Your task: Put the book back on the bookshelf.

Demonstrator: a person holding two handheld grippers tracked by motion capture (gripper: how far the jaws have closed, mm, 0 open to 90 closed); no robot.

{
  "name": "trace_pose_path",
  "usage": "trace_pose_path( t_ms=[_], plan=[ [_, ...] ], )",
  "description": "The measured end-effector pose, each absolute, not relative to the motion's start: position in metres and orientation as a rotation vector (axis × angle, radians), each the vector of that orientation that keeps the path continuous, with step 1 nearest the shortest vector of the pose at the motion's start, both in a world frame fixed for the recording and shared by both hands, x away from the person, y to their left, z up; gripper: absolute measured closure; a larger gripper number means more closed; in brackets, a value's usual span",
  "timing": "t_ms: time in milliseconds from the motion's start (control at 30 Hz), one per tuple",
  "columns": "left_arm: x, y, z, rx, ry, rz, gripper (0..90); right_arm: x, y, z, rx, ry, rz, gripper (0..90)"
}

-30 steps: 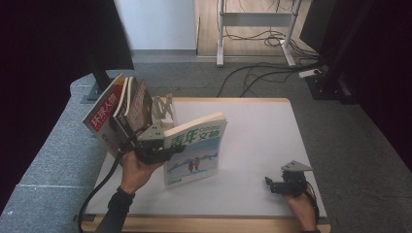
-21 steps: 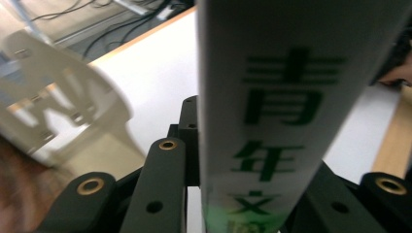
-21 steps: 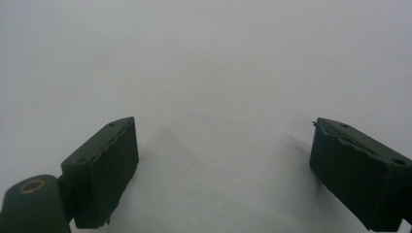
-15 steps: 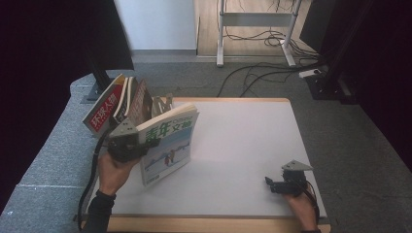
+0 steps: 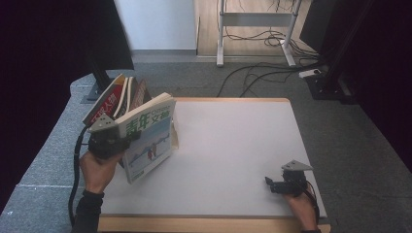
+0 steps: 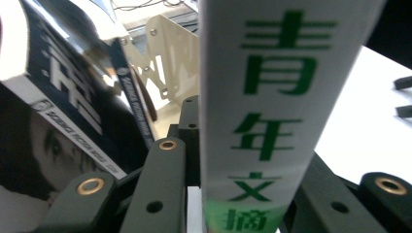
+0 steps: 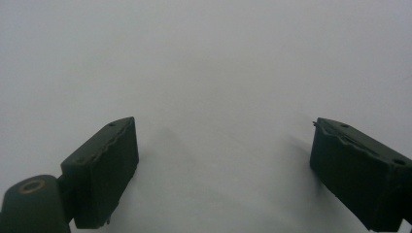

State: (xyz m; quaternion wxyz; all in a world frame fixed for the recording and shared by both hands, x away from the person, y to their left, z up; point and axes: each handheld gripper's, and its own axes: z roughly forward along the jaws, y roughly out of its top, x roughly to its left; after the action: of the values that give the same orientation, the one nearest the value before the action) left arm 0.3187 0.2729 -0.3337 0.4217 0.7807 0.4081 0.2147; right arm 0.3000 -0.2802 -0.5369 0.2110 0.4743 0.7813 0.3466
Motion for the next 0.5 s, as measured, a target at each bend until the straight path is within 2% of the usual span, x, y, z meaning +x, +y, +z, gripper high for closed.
trace_pose_path(
  t_ms=[500],
  plan=[
    [0.352,0.250,-0.341,1.888,1.056,0.591,74.3,0.300,-0.280,-0.537,1.317,2.171,0.964,9.7]
  ],
)
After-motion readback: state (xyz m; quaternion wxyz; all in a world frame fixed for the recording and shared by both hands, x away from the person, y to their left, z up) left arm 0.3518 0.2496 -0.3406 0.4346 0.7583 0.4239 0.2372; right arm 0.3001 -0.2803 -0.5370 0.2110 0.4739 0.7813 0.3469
